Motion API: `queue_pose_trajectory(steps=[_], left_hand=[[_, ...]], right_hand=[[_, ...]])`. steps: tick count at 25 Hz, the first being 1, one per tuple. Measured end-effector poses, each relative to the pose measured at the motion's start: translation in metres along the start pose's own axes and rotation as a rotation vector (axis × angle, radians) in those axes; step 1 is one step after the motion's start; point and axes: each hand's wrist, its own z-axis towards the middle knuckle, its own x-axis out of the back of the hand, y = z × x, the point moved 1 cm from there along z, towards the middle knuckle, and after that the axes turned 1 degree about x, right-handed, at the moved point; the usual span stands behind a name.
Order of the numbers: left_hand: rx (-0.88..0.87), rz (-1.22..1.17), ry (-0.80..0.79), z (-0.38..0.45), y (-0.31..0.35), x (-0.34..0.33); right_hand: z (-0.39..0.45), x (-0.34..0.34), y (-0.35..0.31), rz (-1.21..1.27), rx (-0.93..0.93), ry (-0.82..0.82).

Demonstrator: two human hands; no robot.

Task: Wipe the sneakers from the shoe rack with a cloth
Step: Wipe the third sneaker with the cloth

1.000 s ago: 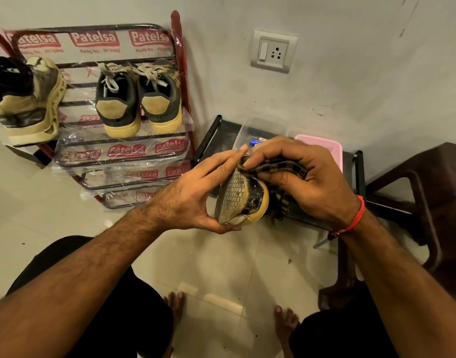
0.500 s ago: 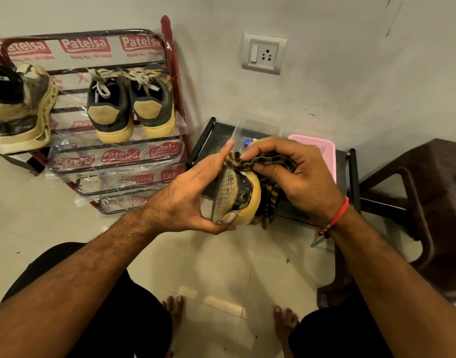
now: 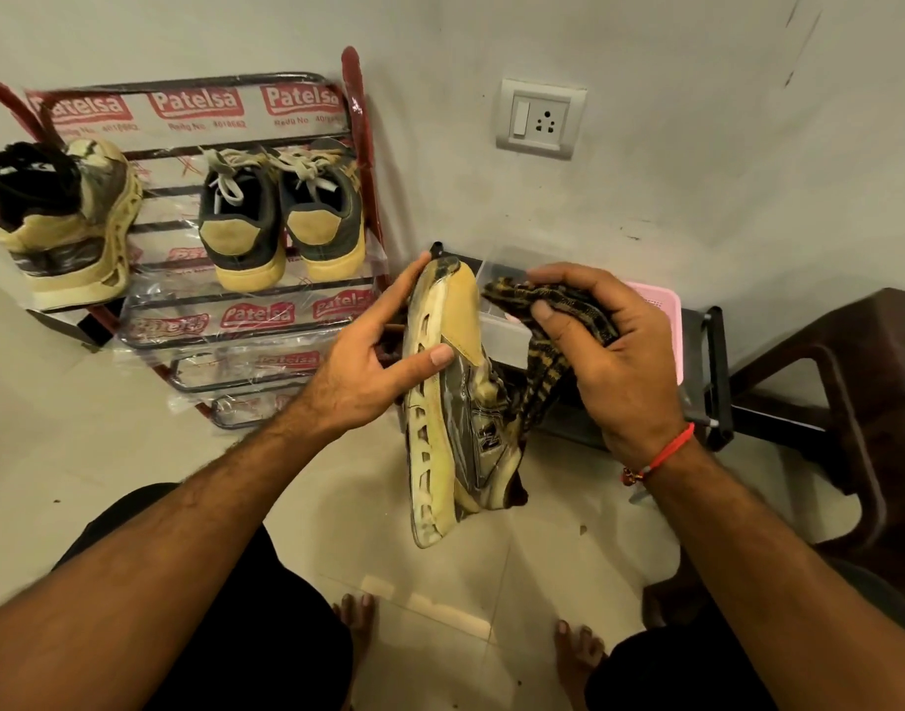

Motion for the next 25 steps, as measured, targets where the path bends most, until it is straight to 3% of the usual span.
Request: queue_pose_trajectory(steps=[3, 8, 14, 17, 21, 25], left_hand=[[-0.024, 0.01, -0.105, -0.002, 0.0, -0.013], [-0.039, 0.008, -0.109, -0.006, -0.002, -0.029], [0.015, -0.13, -0.106, -0.005, 0.006, -0.014], [0.042, -0.157, -0.145, -0.008, 0.009, -0.022], [0.043, -0.109, -0.151, -0.009, 0.006, -0.031], [0.113, -0.239, -0.139, -0.01, 0.006, -0.025]], right_hand=[[0.002, -0.002, -0.002, -0.114, 0.1, 0.074], [-0.004, -0.014, 0.0, -0.46, 0.345, -0.085], [-0.024, -0.033, -0.005, -0.451, 0.446, -0.254], [-0.014, -0.022, -0.004, -0.554, 0.49, -0.143], [0.002, -0.006, 0.002, -0.505, 0.342, -0.012], [-0.014, -0.02, -0.003, -0.404, 0.411, -0.203]])
